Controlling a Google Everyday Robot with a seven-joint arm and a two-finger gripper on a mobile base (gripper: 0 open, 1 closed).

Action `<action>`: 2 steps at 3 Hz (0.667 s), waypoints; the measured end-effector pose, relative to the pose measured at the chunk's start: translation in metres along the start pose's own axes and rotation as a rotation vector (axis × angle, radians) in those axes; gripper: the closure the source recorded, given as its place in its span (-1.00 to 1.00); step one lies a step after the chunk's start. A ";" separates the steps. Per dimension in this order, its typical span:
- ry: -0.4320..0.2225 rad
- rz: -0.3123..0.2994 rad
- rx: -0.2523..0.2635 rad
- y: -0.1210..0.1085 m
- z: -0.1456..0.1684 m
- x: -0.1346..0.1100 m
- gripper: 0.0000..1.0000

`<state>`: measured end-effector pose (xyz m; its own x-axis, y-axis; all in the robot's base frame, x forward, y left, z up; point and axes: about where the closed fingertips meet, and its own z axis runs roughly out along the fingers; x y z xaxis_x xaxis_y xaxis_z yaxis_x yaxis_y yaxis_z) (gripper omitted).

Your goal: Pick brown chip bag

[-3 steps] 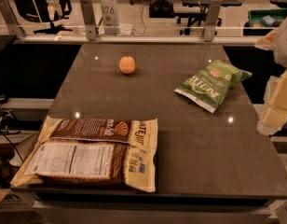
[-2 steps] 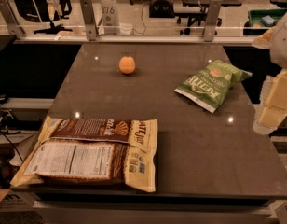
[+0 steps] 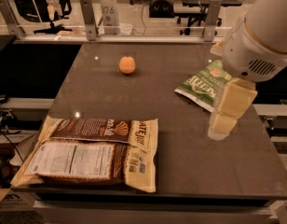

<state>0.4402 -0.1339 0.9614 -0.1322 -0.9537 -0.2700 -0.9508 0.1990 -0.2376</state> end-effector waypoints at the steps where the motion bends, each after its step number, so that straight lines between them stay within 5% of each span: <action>1: -0.040 -0.007 -0.050 0.021 0.027 -0.033 -1.00; 2: -0.077 -0.014 -0.130 0.046 0.056 -0.065 -1.00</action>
Offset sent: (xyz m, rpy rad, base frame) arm -0.0326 0.1305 -0.0792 0.1417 0.2014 0.1089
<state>0.4205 -0.0504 0.9155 -0.1016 -0.9350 -0.3399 -0.9814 0.1502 -0.1199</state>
